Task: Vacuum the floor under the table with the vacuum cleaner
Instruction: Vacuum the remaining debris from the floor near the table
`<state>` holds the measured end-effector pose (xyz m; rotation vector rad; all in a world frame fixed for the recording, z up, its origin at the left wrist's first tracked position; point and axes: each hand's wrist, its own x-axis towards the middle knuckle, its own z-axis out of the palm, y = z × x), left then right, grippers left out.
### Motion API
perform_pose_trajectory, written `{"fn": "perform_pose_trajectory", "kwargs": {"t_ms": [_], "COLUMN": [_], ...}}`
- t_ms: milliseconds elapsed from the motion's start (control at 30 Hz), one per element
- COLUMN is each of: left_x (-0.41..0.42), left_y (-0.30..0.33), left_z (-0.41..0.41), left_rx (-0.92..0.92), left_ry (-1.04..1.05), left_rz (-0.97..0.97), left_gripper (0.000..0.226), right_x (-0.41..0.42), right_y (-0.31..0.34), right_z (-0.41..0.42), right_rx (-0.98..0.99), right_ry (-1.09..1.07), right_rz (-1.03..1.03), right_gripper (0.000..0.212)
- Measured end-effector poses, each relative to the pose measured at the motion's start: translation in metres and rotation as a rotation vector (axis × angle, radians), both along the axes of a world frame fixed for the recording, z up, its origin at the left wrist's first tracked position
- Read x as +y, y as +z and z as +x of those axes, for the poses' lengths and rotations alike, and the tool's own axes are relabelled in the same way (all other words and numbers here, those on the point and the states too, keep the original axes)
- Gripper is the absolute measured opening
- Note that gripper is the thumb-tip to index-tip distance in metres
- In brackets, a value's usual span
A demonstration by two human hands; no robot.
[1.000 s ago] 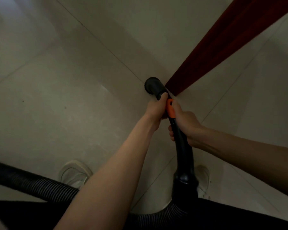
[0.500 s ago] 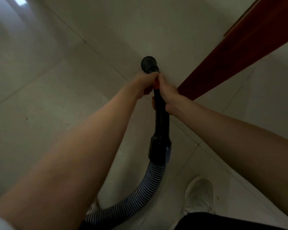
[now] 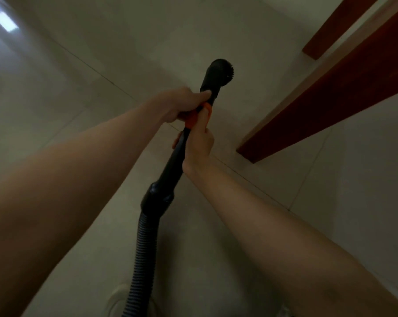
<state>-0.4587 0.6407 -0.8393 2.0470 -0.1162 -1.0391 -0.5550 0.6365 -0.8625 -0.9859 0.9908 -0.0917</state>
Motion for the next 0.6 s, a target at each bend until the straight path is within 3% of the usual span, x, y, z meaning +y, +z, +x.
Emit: {"fn": "perform_pose_trajectory", "kwargs": {"t_ms": [233, 433, 600], "left_x": [0.015, 0.002, 0.015], "left_y": [-0.013, -0.022, -0.030], "left_z": [-0.007, -0.030, -0.041], "left_rx": [0.078, 0.010, 0.127], "left_ry": [-0.148, -0.335, -0.377], "left_rz": [-0.026, 0.147, 0.216], "left_gripper": [0.043, 0.046, 0.044], "right_x": [0.024, 0.024, 0.044], "right_y": [-0.007, -0.002, -0.003], "right_z": [-0.006, -0.026, -0.038], "right_rx": [0.043, 0.095, 0.161], "right_ry": [-0.094, -0.222, -0.280], "right_rz": [0.064, 0.249, 0.364], "right_gripper": [0.065, 0.062, 0.063]}}
